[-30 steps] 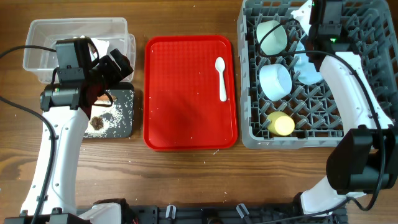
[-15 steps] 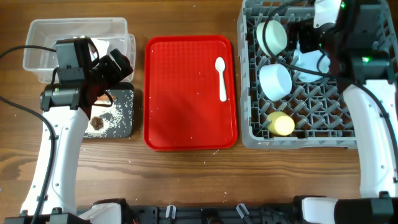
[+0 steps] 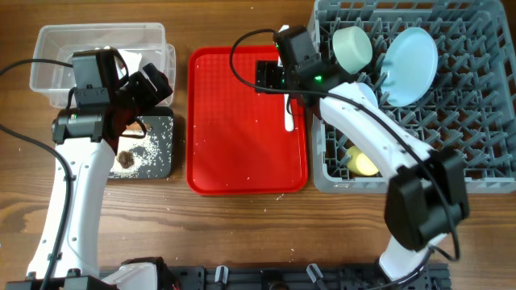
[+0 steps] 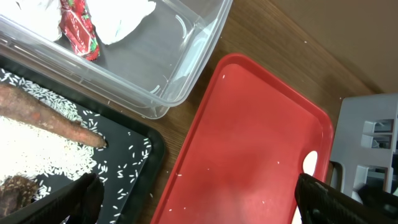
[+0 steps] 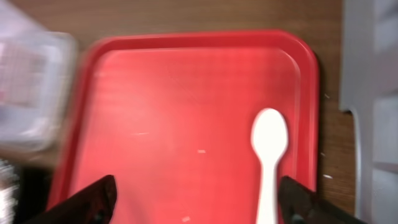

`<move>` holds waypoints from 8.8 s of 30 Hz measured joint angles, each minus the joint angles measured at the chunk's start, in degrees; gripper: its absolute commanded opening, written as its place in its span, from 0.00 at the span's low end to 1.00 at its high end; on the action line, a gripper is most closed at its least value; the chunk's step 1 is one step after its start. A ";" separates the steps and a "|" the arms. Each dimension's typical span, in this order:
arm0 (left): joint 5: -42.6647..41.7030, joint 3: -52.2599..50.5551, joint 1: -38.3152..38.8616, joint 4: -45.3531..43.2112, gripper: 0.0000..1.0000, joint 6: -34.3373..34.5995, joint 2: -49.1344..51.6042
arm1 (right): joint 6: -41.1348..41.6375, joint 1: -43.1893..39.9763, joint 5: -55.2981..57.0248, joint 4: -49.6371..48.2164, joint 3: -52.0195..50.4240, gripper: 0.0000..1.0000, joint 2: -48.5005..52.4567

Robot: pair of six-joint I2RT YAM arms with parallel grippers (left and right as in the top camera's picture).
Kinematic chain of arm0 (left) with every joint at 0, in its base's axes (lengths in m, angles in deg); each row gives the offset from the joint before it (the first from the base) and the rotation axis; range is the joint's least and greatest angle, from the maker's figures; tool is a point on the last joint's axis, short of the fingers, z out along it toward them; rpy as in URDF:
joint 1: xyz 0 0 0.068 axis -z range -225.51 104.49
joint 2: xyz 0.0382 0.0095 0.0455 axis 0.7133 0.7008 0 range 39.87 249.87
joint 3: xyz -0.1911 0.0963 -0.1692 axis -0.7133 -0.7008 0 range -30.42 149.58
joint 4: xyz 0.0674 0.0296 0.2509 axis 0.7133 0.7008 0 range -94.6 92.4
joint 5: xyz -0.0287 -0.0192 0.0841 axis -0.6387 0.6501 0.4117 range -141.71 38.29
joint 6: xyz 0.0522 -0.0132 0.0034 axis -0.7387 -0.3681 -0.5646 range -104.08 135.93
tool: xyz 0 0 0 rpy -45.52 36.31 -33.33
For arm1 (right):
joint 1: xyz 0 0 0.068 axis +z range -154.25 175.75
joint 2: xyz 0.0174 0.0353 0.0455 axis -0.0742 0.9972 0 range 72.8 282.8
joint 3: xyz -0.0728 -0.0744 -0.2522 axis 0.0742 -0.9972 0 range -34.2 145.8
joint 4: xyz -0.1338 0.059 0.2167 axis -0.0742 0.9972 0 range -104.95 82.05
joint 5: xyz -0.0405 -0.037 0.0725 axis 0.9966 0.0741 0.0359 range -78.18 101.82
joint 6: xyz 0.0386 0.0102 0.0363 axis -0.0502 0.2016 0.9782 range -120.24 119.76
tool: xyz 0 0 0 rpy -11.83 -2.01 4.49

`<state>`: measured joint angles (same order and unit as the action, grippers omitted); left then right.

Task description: Sort waste into correct bins and load items into the dishwasher rack

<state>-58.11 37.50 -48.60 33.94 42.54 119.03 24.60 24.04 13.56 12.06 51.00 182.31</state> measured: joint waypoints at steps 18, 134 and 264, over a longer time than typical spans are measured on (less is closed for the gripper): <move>0.00 0.02 0.00 0.00 1.00 0.00 0.00 | 10.38 -0.52 6.84 -0.59 -0.13 0.40 13.62; -0.17 0.00 0.00 0.00 1.00 0.00 0.00 | -20.31 -28.41 -9.18 -34.25 -84.13 1.00 -105.35; 0.26 -67.30 0.48 -34.91 1.00 -11.52 -78.38 | -19.50 -28.30 -8.72 -27.21 -84.85 1.00 -107.30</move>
<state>-57.84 -29.80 -48.12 -0.96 31.02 40.65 5.10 -4.27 4.84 -15.15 -33.84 75.01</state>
